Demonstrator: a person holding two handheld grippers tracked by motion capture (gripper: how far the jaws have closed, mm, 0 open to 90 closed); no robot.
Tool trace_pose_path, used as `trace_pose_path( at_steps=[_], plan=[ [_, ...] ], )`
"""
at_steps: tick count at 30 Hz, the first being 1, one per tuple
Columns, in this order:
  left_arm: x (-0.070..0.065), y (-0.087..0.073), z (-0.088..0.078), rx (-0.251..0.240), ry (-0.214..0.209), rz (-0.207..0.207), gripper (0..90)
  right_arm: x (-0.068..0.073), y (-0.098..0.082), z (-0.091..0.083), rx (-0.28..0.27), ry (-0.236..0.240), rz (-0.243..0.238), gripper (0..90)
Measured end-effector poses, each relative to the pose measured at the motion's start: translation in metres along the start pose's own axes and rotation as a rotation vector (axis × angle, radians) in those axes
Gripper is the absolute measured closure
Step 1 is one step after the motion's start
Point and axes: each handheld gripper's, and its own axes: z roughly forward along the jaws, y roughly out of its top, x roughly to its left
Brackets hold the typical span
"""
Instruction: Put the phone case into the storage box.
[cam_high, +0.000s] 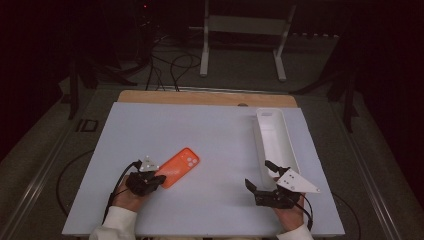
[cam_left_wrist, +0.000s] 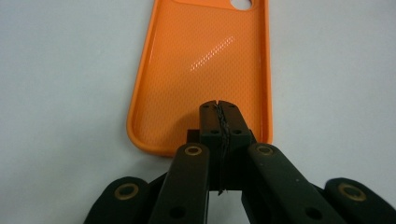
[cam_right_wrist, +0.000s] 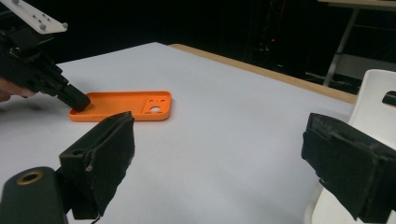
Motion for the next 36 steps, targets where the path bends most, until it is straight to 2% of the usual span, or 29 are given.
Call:
trace_pose_path(
  at_steps=[6,12,13,14,15,16,17,18,19,20,21,22,23,24,25,26,29,31,33,36],
  plan=[
    [-0.001,0.000,0.001,-0.010,0.008,0.006,90.0,-0.002,-0.004,-0.002,-0.009,-0.010,0.022,9.3],
    [-0.002,-0.002,-0.001,-0.054,0.016,0.006,82.9,-0.001,-0.004,-0.003,-0.015,-0.007,0.024,9.3],
    [-0.001,-0.002,-0.007,-0.096,0.013,0.013,80.0,-0.001,-0.004,-0.003,-0.015,-0.008,0.026,9.3],
    [-0.001,-0.002,-0.007,-0.096,0.013,0.013,78.4,-0.001,-0.004,-0.003,-0.015,-0.008,0.026,9.3],
    [0.001,-0.002,-0.016,-0.155,-0.010,0.000,76.1,-0.001,-0.005,-0.004,-0.016,-0.009,0.025,9.3],
    [0.001,-0.002,-0.016,-0.155,-0.010,0.000,75.0,-0.001,-0.005,-0.004,-0.016,-0.009,0.025,9.3],
    [0.004,-0.004,-0.025,-0.211,-0.013,-0.011,73.3,-0.001,-0.005,-0.004,-0.016,-0.009,0.025,9.3],
    [0.004,-0.004,-0.025,-0.211,-0.013,-0.011,72.1,-0.001,-0.005,-0.004,-0.016,-0.009,0.025,9.3],
    [0.006,-0.006,-0.034,-0.261,-0.019,-0.017,70.2,-0.001,-0.005,-0.004,-0.016,-0.009,0.023,9.3],
    [0.006,-0.006,-0.034,-0.261,-0.019,-0.017,68.6,-0.001,-0.005,-0.004,-0.016,-0.009,0.023,9.3],
    [0.008,-0.008,-0.043,-0.302,-0.016,-0.015,66.2,-0.001,-0.005,-0.005,-0.018,-0.006,0.020,9.3],
    [0.008,-0.008,-0.043,-0.302,-0.016,-0.015,65.3,-0.001,-0.005,-0.005,-0.018,-0.006,0.020,9.3],
    [0.011,-0.011,-0.052,-0.339,-0.020,-0.007,63.7,0.000,-0.005,-0.005,-0.022,-0.002,0.019,9.3],
    [0.011,-0.011,-0.052,-0.339,-0.020,-0.007,62.7,0.000,-0.005,-0.005,-0.022,-0.002,0.019,9.3],
    [0.013,-0.015,-0.060,-0.384,-0.025,0.000,60.6,0.000,-0.005,-0.006,-0.026,-0.003,0.014,9.4],
    [0.014,-0.017,-0.066,-0.407,-0.026,0.005,59.7,0.000,-0.005,-0.007,-0.028,-0.003,0.011,9.3],
    [0.015,-0.019,-0.073,-0.438,-0.017,0.011,55.1,-0.001,-0.005,-0.008,-0.030,-0.004,0.014,9.4],
    [0.015,-0.021,-0.083,-0.472,0.010,0.010,38.6,-0.001,-0.005,-0.009,-0.032,-0.008,0.014,9.3],
    [0.015,-0.023,-0.087,-0.493,0.024,0.016,32.4,-0.001,-0.006,-0.009,-0.033,-0.009,0.015,9.3],
    [0.013,-0.025,-0.093,-0.518,0.065,0.009,16.5,-0.001,-0.006,-0.010,-0.032,-0.010,0.013,9.3]
  ],
)
